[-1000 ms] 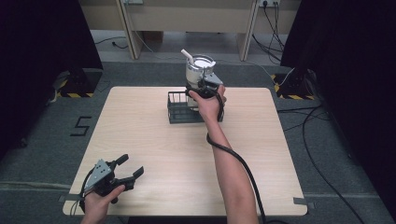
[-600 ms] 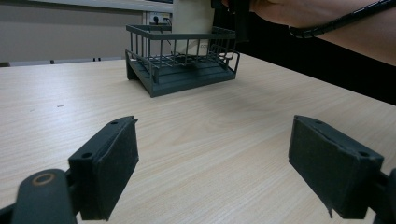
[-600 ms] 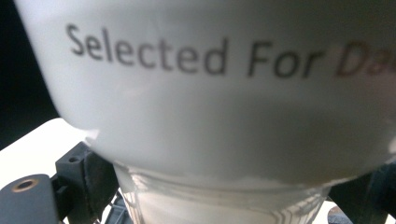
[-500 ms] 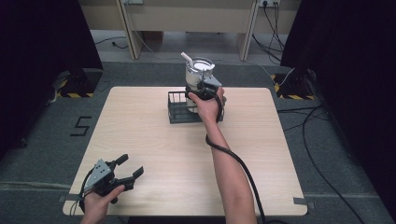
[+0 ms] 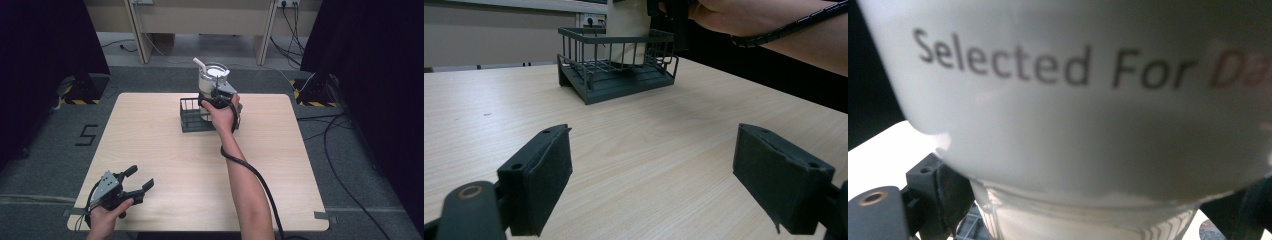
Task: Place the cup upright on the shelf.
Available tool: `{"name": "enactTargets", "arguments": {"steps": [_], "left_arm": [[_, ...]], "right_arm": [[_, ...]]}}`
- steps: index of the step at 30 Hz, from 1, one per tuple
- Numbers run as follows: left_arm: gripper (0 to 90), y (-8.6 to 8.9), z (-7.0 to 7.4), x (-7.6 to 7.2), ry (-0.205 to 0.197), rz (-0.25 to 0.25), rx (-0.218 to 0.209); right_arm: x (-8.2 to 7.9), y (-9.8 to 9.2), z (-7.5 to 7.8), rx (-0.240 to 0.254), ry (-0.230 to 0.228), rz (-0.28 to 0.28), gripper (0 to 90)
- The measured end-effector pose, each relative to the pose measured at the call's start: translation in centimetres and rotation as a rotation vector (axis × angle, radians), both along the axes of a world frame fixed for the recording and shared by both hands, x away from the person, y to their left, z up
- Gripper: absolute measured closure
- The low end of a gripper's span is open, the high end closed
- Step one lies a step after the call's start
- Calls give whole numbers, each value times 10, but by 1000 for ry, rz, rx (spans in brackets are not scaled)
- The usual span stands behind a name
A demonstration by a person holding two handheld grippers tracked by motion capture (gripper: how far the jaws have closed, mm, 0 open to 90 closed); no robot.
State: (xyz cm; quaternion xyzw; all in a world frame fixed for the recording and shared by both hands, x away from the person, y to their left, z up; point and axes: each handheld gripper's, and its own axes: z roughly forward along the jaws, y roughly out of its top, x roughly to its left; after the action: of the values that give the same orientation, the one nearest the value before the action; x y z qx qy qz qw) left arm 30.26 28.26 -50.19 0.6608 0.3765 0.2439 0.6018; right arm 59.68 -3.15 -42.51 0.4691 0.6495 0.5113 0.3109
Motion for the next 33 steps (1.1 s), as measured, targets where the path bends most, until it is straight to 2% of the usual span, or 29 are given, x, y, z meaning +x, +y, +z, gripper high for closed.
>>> {"name": "enactTargets", "arguments": {"steps": [8, 14, 21, 33], "left_arm": [[152, -1, 0, 0, 1, -1, -1], [151, -2, 0, 0, 0, -3, -1], [151, -1, 0, 0, -1, -2, 1], [152, -1, 0, 0, -2, -2, 1]], "right_arm": [[-2, 0, -3, 9, -16, -7, 96], [-3, 1, -4, -5, -22, -4, 90], [-6, 6, -7, -20, -32, 26, 77], [-8, 5, -11, -4, -50, 17, 78]]}}
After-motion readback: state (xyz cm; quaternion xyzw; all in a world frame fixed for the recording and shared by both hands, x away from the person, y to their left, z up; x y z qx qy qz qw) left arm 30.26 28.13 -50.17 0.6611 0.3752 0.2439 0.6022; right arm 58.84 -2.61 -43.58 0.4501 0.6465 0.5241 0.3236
